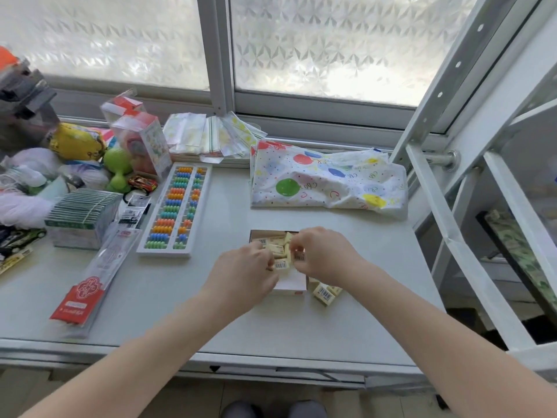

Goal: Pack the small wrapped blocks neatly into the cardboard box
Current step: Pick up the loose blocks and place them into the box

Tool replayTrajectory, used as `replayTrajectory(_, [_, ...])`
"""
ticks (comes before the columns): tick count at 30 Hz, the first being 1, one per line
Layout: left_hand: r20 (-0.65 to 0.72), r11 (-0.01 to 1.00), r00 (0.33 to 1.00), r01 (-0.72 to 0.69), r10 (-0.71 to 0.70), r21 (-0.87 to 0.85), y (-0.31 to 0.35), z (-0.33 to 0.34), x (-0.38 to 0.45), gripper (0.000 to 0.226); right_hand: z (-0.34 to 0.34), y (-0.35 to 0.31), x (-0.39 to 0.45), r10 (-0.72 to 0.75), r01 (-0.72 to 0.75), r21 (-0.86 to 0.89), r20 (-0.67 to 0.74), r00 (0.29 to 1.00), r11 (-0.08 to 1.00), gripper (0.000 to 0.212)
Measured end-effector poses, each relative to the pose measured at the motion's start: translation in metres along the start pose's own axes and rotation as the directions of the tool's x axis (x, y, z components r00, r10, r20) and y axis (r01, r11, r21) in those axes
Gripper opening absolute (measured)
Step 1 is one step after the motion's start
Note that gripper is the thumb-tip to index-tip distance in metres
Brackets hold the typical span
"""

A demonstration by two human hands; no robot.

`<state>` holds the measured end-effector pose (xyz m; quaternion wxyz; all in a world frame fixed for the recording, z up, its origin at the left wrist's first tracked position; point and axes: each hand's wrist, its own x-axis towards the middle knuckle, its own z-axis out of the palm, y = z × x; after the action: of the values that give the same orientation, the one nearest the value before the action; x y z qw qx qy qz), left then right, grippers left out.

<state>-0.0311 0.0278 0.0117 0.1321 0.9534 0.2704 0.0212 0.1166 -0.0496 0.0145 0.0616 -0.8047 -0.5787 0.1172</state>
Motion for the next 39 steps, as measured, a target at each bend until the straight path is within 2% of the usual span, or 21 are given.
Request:
replayTrajectory(2, [-0.003,0.997,1.000,0.001,-0.001,0.081,-0.002,0.012,-0.005,0.020,0.005,-0.005,0.006,-0.010,0.018,-0.151,0.056,0.998,0.988,0.018])
replayTrajectory(4, [-0.012,0.988,1.000,-0.022,0.024,0.152,-0.002,0.016,-0.003,0.021,0.005,-0.010,0.010,0.000,0.022,-0.226,0.097,0.995,0.974,0.013])
replayTrajectory(8, [0.003,0.984,1.000,-0.006,0.006,0.179,-0.003,0.019,0.000,0.032,0.000,-0.015,0.014,0.036,-0.004,-0.245,0.124,0.992,0.969,0.013])
replayTrajectory(12, [0.029,0.986,1.000,-0.002,-0.003,0.168,-0.005,0.017,0.003,0.040,0.004,-0.009,0.017,0.059,-0.048,-0.106,0.108,0.992,0.993,0.010])
replayTrajectory(14, [0.038,0.991,0.999,-0.013,0.009,0.131,-0.004,0.013,0.001,0.039,-0.002,0.001,0.013,0.073,-0.077,0.026,0.136,0.988,0.997,0.024])
replayTrajectory(16, [-0.015,0.997,0.999,-0.043,0.044,0.059,0.001,0.007,0.003,0.036,-0.020,0.015,0.004,0.115,-0.133,0.137,0.131,0.985,0.982,0.044])
replayTrajectory(19, [-0.048,0.985,0.985,-0.166,0.164,-0.039,0.022,0.003,0.018,0.029,-0.041,0.041,-0.014,0.180,-0.191,0.137,0.085,0.980,0.972,0.036])
replayTrajectory(22, [0.086,0.952,0.958,-0.281,0.272,0.120,0.052,0.009,0.038,0.034,-0.035,0.053,-0.032,0.182,-0.195,0.067,0.169,0.969,0.978,0.032])
replayTrajectory(25, [0.281,0.893,0.931,-0.319,0.232,0.318,0.072,0.018,0.053,0.028,-0.010,0.055,-0.044,0.128,-0.129,-0.015,0.256,0.958,0.992,0.036])
replayTrajectory(28, [0.321,0.865,0.923,-0.332,0.215,0.377,0.076,0.024,0.062,0.024,0.010,0.052,-0.048,0.073,-0.053,-0.089,0.234,0.969,0.995,0.030])
replayTrajectory(30, [0.277,0.886,0.930,-0.328,0.242,0.327,0.072,0.023,0.064,0.022,0.010,0.052,-0.048,0.073,-0.056,-0.091,0.196,0.978,0.994,0.026])
replayTrajectory(31, [0.227,0.922,0.942,-0.300,0.247,0.245,0.067,0.020,0.064,0.024,0.008,0.054,-0.049,0.084,-0.072,-0.072,0.168,0.982,0.995,0.024])
replayTrajectory(33, [0.087,0.984,0.980,-0.178,0.180,-0.030,0.054,0.005,0.060,0.031,-0.001,0.057,-0.049,0.121,-0.122,0.017,0.061,0.991,0.992,0.021])
replayTrajectory(35, [0.020,0.962,0.998,-0.043,0.051,-0.269,0.036,-0.012,0.051,0.033,-0.012,0.056,-0.049,0.172,-0.160,0.184,-0.053,0.984,0.970,0.015])
replayTrajectory(37, [0.024,0.950,1.000,0.017,-0.010,-0.311,0.019,-0.021,0.039,0.029,-0.017,0.046,-0.048,0.182,-0.141,0.335,-0.096,0.979,0.932,0.013])
replayTrajectory(39, [0.052,0.975,0.998,0.041,-0.030,-0.219,0.008,-0.015,0.024,0.030,-0.015,0.031,-0.043,0.134,-0.090,0.373,-0.092,0.987,0.923,0.013])
